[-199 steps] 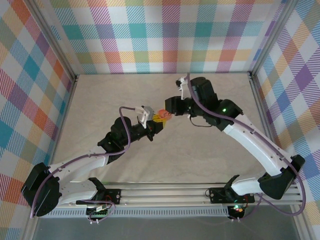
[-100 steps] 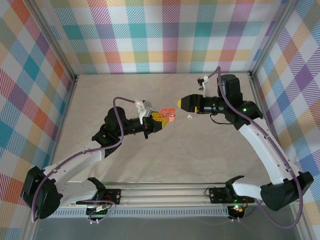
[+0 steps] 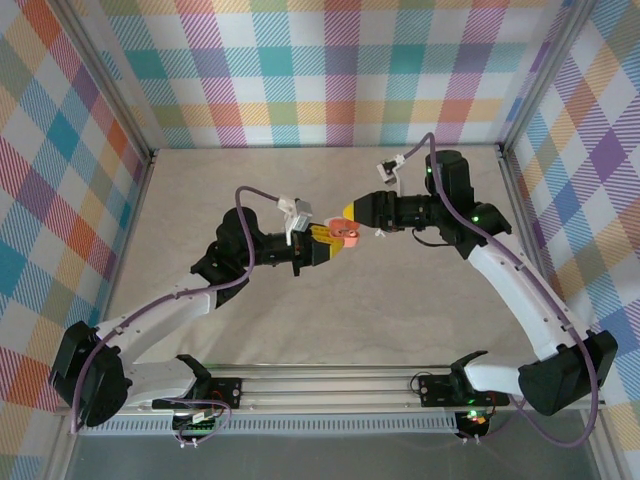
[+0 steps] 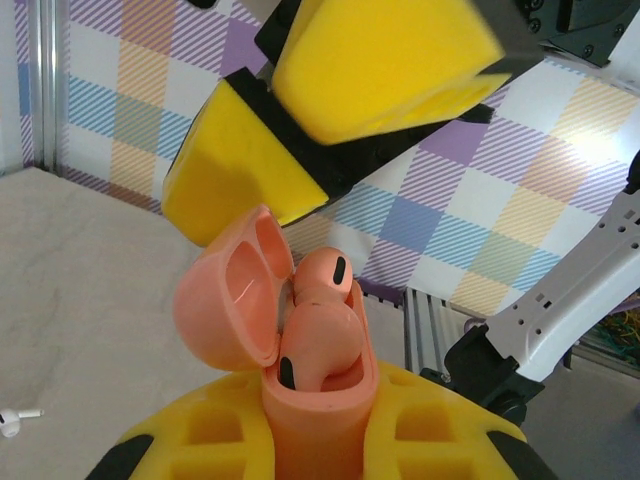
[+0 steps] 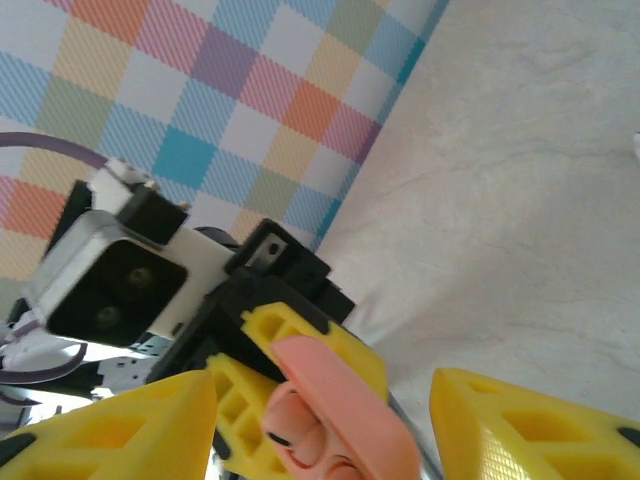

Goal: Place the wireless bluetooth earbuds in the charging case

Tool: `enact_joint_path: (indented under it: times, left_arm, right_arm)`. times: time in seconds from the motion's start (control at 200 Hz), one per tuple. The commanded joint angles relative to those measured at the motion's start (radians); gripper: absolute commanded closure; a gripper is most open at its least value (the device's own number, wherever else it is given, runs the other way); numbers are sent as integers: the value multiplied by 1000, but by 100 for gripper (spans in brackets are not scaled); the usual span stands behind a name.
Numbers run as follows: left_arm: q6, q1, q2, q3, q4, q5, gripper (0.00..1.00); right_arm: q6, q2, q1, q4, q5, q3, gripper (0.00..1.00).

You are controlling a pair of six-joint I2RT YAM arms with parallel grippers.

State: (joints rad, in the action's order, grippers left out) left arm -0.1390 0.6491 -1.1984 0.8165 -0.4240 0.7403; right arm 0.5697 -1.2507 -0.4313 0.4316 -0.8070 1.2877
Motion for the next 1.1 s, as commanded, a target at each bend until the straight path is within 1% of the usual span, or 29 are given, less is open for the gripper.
enact_joint_path:
  times: [0.0,0.285,0.66,1.025,1.1]
  left_arm:
    - [-18,-8,-4,32,-75,14,100]
    - [-36,-8,-30,40,-107,12,100]
    - [-41,-9,-24,30,-107,-10,100]
    - [-51,-17,-34,38,-119,-19,100]
    - [-53,-18,-38,40,-121,-16,100]
  right_arm:
    - [28,5,0,-83,-93,-7,41]
    - [25,6,0,-75,-168,2,41]
    - [6,26,0,-25,-208,27,42]
    - [-12,75,-12,39,-198,23,43]
    - [-50,83,-12,91,-142,35,43]
